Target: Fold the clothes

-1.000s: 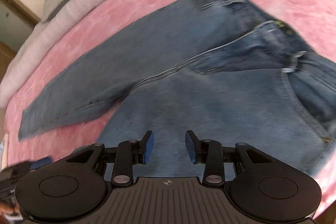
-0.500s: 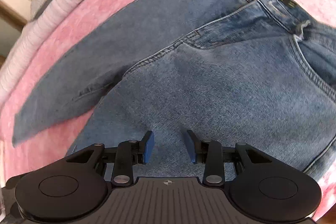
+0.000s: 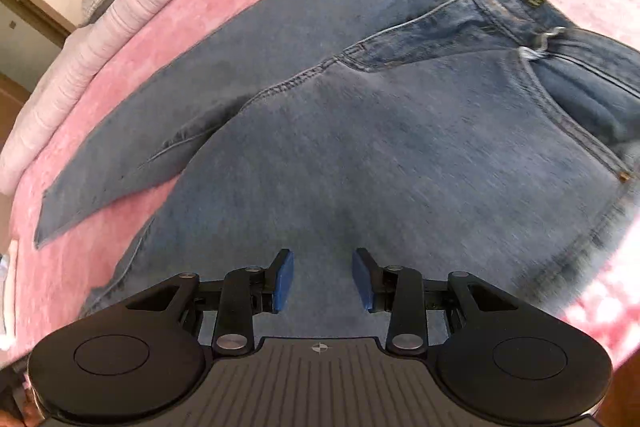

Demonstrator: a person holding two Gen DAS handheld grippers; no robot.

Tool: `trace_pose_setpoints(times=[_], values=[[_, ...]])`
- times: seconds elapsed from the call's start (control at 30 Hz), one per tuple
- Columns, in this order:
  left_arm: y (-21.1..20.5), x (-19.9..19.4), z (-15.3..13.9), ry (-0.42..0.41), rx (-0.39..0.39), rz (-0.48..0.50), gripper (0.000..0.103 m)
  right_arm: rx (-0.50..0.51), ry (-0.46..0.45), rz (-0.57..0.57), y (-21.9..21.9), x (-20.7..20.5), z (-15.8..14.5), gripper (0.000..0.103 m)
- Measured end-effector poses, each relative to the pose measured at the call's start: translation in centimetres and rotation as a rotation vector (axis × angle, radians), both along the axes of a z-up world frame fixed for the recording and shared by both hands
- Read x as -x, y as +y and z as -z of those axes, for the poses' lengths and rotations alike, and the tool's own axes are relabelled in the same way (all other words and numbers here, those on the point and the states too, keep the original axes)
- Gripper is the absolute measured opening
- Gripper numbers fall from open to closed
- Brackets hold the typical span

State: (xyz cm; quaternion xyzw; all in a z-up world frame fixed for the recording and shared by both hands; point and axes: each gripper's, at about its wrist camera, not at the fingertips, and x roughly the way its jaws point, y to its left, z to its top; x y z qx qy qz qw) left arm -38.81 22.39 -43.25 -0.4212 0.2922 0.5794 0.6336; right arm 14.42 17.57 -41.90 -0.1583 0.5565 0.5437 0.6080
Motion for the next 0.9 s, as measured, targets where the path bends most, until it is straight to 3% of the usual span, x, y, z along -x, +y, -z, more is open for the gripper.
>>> trace_pose_setpoints(times=[0.17,0.33,0.5,0.77,0.83,0.87,0.9], values=[[-5.6,9.7,-0.5,-0.018,0.034,-0.434,0.032,0.011,0.014,0.013,-1.9,-0.3,-0.4,0.037],[-10.2,15.5,-0.1,-0.13,0.003,-0.729,0.034,0.033,0.022,0.029,-2.9,-0.1,-0.4,0.037],[-12.4,16.2,0.1,-0.234,-0.032,-0.861,0.035,0.056,0.029,0.044,-4.0,0.1,-0.3,0.037],[-14.3,17.8,1.9,-0.338,-0.059,-0.934,0.035,0.052,0.023,0.022,-4.6,2.1,-0.1,0.037],[-13.8,18.0,2.2,-0.329,-0.08,-0.928,0.029,0.046,0.019,0.029,-4.9,2.5,-0.1,0.037],[-13.4,18.1,2.2,-0.316,-0.093,-0.911,0.008,0.046,0.016,0.028,-5.0,2.6,-0.1,0.037],[-13.0,18.1,2.0,-0.301,-0.109,-0.877,0.003,0.046,0.014,0.025,-5.0,2.7,-0.1,0.037]])
